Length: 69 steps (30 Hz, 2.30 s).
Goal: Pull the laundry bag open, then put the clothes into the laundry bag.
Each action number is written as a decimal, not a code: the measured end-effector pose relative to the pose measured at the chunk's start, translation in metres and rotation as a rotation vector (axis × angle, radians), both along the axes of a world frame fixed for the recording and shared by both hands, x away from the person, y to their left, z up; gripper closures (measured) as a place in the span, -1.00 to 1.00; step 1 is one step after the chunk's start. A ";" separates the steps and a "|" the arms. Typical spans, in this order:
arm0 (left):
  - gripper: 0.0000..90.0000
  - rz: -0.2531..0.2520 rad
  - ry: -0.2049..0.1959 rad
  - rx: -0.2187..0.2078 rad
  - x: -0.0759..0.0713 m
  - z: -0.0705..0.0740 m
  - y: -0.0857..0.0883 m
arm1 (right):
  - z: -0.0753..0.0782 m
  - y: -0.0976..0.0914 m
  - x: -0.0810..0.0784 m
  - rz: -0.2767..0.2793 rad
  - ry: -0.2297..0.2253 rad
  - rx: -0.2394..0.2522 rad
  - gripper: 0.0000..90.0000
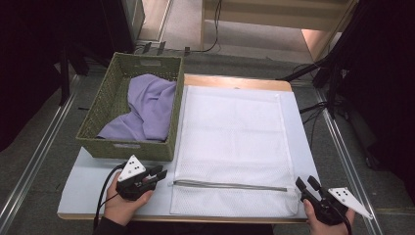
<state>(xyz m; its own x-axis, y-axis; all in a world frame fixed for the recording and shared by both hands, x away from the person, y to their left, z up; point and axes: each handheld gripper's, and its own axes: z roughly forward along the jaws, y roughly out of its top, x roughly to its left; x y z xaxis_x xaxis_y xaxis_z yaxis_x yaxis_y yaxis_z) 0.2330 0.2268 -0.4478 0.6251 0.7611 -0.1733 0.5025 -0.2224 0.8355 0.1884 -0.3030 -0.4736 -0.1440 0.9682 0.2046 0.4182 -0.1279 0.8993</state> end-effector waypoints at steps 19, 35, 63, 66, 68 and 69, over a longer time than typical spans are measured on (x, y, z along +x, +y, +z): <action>1.00 -0.230 0.121 0.028 -0.012 -0.029 -0.075 | 0.009 0.070 0.007 0.199 -0.005 -0.064 0.25; 1.00 -0.208 0.130 0.080 -0.011 -0.034 -0.079 | -0.001 0.146 0.030 0.510 0.140 -0.105 1.00; 1.00 -0.209 0.150 0.058 -0.009 -0.034 -0.077 | -0.012 0.156 0.048 0.580 0.212 -0.239 0.91; 1.00 -0.210 0.152 0.057 -0.009 -0.034 -0.077 | -0.005 0.159 0.049 0.572 0.217 -0.243 0.99; 1.00 -0.211 0.152 0.057 -0.008 -0.034 -0.077 | 0.006 0.156 0.053 0.563 0.187 -0.171 0.99; 1.00 -0.211 0.153 0.056 -0.008 -0.034 -0.077 | 0.013 0.154 0.056 0.555 0.174 -0.142 0.99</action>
<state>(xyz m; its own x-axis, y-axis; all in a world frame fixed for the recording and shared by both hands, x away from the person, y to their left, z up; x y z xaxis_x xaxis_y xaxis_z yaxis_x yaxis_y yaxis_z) 0.2246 0.1499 -0.4821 0.7406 0.6279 -0.2393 0.5597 -0.3794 0.7368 0.2442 -0.1491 -0.4609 -0.6119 0.7776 0.1444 0.5311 0.2686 0.8036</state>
